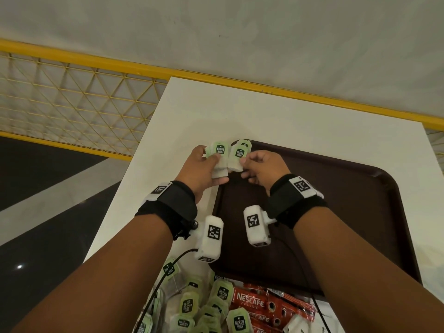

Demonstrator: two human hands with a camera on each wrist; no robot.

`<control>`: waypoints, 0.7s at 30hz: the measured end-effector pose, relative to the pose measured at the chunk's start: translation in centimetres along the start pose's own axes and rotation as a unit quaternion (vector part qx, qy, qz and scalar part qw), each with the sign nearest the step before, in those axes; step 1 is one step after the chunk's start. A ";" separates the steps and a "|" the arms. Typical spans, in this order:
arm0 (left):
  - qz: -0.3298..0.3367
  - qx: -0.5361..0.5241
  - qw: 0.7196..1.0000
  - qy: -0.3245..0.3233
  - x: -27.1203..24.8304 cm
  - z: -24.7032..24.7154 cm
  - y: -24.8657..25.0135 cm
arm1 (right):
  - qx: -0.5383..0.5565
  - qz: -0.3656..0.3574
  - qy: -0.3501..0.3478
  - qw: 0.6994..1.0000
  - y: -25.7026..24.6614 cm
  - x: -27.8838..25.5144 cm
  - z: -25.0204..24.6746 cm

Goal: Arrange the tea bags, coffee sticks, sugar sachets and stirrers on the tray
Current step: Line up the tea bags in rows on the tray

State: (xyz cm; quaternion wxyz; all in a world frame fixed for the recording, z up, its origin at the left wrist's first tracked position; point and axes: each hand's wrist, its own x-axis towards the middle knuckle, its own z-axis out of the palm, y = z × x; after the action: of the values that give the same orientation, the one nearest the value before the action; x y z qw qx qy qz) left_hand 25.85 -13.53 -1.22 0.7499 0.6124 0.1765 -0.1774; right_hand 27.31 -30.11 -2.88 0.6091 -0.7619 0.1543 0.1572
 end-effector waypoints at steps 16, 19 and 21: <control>0.022 0.027 0.999 -0.006 0.2 -1.1 -0.5 | -0.155 -0.059 0.104 0.981 -0.9 1.4 -0.3; 0.028 0.040 0.999 -0.007 0.4 -0.8 -0.8 | -0.095 -0.072 0.008 0.993 -1.5 -0.2 0.5; 0.031 0.052 0.998 -0.008 0.5 -0.6 -0.9 | -0.082 -0.085 -0.002 0.993 -1.4 -0.5 0.8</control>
State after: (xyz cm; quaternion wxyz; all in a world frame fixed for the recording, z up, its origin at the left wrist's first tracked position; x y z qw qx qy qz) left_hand 25.80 -13.13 -2.34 0.7236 0.6543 0.1422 -0.1675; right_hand 27.38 -29.00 -1.63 0.5563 -0.8192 0.0740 0.1184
